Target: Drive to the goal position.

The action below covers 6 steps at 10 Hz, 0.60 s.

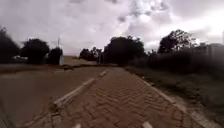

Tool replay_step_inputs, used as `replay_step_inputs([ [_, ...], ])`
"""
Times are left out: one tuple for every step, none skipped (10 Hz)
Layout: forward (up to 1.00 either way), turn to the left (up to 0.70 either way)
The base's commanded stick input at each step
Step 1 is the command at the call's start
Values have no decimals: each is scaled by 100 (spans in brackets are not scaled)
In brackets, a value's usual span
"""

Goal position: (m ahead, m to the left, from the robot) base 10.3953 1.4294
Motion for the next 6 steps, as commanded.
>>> replay_step_inputs([
  [50, 0],
  [50, 0],
  [50, 0],
  [50, 0],
  [50, 0],
  [50, 0],
])
